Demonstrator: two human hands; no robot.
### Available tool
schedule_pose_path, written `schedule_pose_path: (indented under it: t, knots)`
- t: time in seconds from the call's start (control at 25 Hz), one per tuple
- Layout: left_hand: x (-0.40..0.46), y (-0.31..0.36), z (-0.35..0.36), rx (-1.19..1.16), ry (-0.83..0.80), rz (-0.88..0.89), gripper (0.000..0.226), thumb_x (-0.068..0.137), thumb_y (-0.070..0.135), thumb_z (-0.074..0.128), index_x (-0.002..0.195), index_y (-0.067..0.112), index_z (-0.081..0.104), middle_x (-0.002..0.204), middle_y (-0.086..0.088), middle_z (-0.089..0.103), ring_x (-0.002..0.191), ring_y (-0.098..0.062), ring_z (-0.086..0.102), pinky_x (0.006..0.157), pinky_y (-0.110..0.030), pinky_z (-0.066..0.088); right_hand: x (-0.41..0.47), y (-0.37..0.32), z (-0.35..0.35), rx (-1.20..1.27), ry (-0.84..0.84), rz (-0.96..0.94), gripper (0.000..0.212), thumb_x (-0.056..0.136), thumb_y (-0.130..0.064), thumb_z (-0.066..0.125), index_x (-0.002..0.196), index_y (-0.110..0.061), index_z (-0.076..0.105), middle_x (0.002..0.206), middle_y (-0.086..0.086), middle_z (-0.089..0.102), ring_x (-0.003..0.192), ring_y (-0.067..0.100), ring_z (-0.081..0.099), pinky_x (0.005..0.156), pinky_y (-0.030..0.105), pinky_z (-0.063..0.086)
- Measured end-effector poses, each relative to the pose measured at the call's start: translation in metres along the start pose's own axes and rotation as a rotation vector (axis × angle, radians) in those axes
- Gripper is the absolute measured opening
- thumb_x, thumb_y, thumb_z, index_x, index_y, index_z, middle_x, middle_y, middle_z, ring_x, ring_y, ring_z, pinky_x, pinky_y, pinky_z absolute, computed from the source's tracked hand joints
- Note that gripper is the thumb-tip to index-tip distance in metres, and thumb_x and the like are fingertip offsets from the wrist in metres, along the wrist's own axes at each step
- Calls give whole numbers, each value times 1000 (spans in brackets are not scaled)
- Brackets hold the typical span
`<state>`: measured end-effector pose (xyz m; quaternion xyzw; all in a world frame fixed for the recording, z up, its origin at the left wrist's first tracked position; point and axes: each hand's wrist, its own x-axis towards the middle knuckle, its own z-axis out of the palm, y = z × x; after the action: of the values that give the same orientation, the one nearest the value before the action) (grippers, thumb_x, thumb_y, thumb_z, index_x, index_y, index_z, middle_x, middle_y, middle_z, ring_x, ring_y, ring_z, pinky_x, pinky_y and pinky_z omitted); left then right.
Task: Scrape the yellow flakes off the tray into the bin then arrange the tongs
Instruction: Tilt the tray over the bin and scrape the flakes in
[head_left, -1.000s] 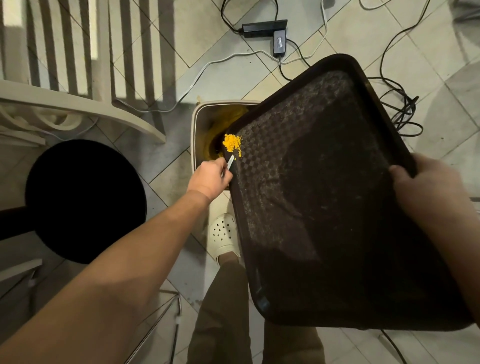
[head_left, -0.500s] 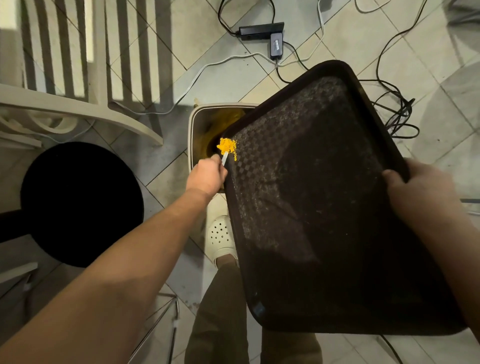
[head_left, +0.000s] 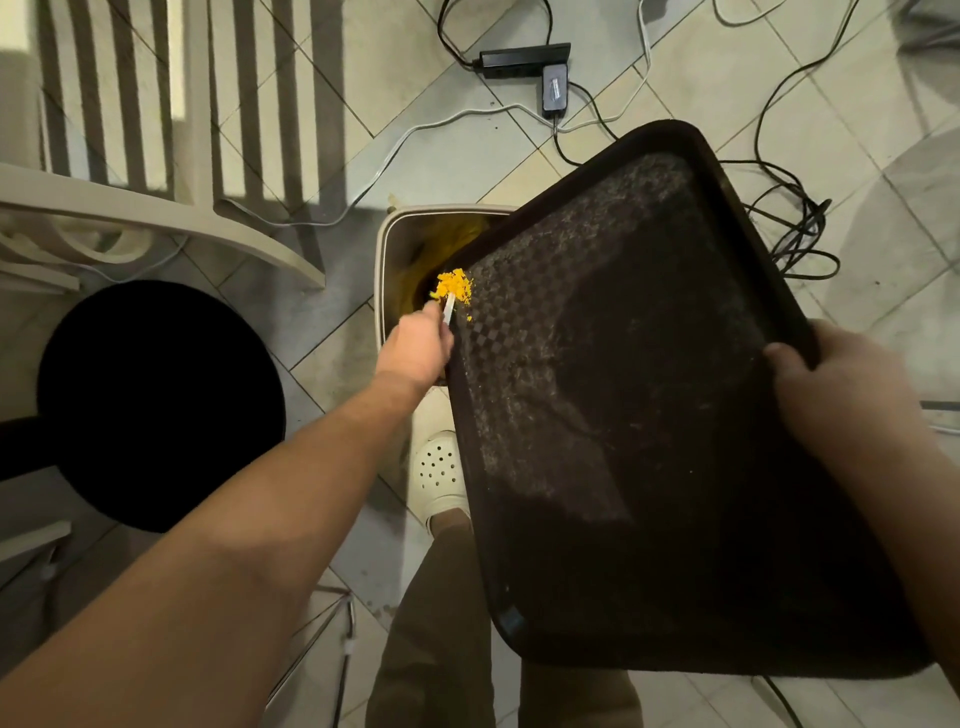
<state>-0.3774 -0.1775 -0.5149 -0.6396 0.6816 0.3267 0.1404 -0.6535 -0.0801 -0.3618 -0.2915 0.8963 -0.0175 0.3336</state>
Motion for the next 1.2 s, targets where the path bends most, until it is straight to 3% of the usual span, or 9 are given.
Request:
schedule_pose_path:
  t: [0.2,0.32,0.48,0.6,0.84,1.08,1.2]
  knots:
    - [-1,10,-7,-31,65,56,20,93,19,41,105,5,47,94,-23,64,86,-42,60,69,-41,45,1,0,-1,3,-35,27,27,93,-25,48,116,-15,56,82,2,51,78,22,48,70,38,40]
    - [-18,19,7,-64,2,148,18,93,18,41,104,5,46,92,-24,65,84,-42,61,70,-42,46,2,-1,-1,6,-38,40,26,92,-25,49,116,-16,57,81,2,50,78,23,49,71,38,41]
    - [-3,14,12,-78,-37,7,20,96,19,38,108,4,43,98,-25,62,90,-42,60,68,-39,40,4,0,0,-9,-16,32,26,92,-25,49,115,-15,57,79,2,49,78,22,47,71,37,40]
    - [13,10,4,9,-20,-81,22,95,15,37,112,4,43,104,-25,62,95,-42,59,74,-42,44,6,0,2,-26,-5,24,26,92,-24,49,114,-14,57,82,5,51,79,22,45,72,36,38]
    - [6,31,4,44,25,97,23,94,13,37,112,2,44,99,-26,64,91,-44,60,71,-43,42,3,3,2,-17,6,14,26,92,-24,50,114,-13,58,74,1,48,78,22,45,71,35,37]
    - [25,27,-3,61,3,-18,25,92,10,40,115,1,44,106,-24,62,98,-42,59,78,-44,45,3,4,3,4,4,2,26,92,-24,49,114,-14,58,84,9,55,89,34,56,74,38,40]
    - [14,16,-3,111,70,-71,22,90,13,41,109,4,47,103,-22,65,97,-40,60,84,-41,43,1,4,2,21,0,7,25,92,-23,49,113,-13,58,81,7,55,82,29,53,73,36,38]
